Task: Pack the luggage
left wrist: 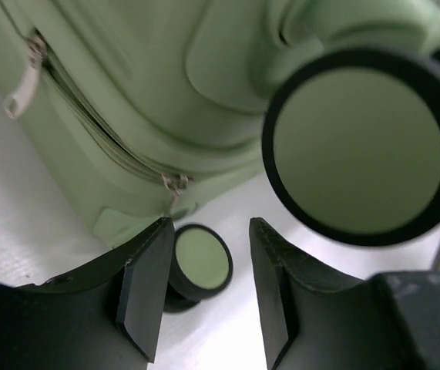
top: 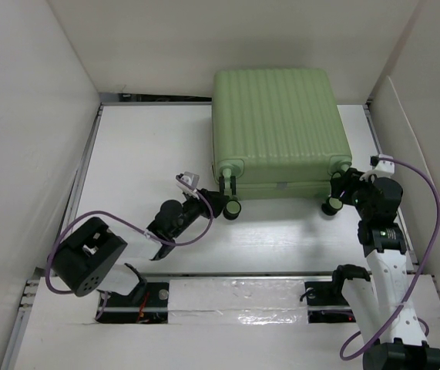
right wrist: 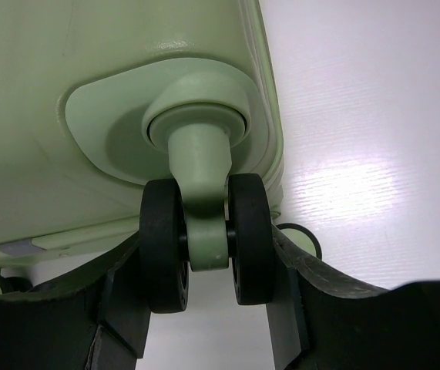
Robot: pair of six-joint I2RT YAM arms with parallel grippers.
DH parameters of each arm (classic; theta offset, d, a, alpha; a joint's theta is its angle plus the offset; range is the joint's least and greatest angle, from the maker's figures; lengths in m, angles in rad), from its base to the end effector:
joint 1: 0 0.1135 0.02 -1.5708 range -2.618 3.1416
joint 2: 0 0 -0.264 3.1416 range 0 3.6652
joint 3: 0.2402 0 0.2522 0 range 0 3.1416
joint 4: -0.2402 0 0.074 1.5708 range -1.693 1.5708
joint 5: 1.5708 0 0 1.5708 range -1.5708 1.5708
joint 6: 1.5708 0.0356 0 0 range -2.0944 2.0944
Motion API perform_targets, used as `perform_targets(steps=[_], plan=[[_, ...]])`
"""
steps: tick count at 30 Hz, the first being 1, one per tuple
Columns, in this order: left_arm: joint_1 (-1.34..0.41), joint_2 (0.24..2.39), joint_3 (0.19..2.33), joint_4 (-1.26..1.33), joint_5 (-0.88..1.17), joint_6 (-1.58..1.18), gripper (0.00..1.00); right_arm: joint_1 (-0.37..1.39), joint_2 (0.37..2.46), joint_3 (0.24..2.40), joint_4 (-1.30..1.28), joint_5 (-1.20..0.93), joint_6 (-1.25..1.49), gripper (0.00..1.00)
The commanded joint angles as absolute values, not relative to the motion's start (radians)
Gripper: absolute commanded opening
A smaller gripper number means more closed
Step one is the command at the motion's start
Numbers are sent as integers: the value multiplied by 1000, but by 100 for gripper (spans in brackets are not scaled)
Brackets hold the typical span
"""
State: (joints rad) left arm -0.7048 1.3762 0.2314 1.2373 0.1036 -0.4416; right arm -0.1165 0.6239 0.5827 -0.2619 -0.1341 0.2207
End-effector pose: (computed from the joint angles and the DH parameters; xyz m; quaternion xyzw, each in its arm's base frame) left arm 0.1757 -0.1542 0.1843 0.1262 0.6619 -0.4296 0.6012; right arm 0.1567 -0.0136 0.2850 0.0958 0.7992 0.0847 0.5873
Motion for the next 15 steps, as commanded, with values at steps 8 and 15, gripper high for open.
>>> perform_targets(steps=[8,15], plan=[[-732,1466,322,1304,-205,-403,29,-124,586,647,-113,-167,219,0],[-732,1506,337,1331,-196,-399,30,-124,583,644,-115,-173,218,0]])
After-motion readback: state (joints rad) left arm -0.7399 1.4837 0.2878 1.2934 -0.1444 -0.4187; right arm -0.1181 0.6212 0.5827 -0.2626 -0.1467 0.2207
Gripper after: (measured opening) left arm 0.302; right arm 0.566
